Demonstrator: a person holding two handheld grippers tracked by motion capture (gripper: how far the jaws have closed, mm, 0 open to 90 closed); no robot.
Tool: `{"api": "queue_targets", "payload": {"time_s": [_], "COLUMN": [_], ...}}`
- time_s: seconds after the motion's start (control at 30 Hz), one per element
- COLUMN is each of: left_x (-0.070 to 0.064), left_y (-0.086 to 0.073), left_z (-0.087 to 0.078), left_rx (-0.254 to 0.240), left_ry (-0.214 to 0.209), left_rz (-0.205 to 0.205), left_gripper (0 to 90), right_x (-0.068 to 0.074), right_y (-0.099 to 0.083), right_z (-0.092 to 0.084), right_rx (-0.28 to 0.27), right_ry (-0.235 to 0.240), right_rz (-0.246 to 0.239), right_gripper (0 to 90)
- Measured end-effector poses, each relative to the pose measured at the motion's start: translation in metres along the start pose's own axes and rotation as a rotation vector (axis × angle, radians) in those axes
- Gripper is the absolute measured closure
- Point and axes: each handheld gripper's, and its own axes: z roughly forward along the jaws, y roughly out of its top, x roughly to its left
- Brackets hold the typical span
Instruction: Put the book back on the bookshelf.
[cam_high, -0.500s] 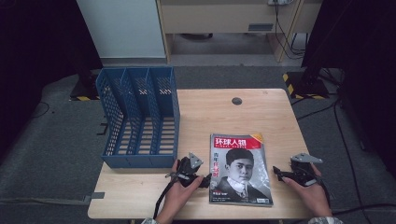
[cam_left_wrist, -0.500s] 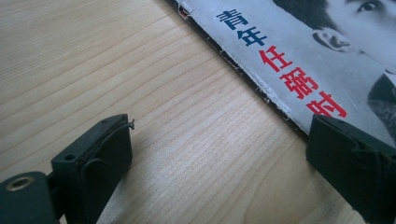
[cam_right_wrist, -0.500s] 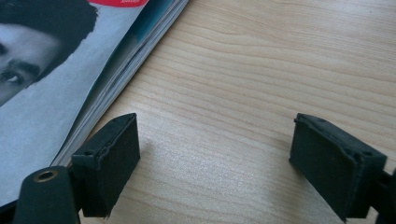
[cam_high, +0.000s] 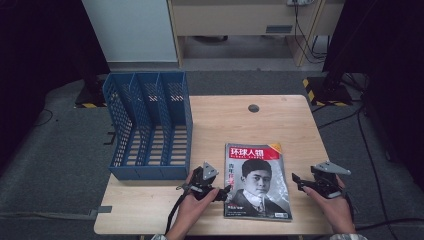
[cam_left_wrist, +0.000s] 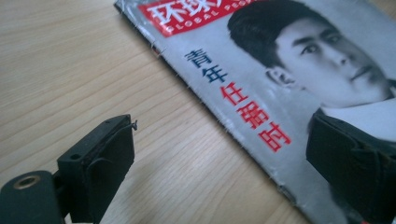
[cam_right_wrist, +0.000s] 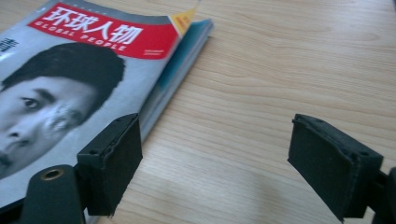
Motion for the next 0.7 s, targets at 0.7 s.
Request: {"api": "queue_targets", "payload": {"time_s": [0.7], "left_x": [-0.013], "left_y": [0.001], "left_z": [0.008], "left_rx": [-0.023], "left_ry": [-0.011], "left_rz": [0.017], "left_gripper": [20.9], "right_x": [0.034], "right_y": [0.010], "right_z": [0.026], "right_rx": [0.028], "right_ry": [0.128], "right_rz": [-0.060], "right_gripper": [18.3]}}
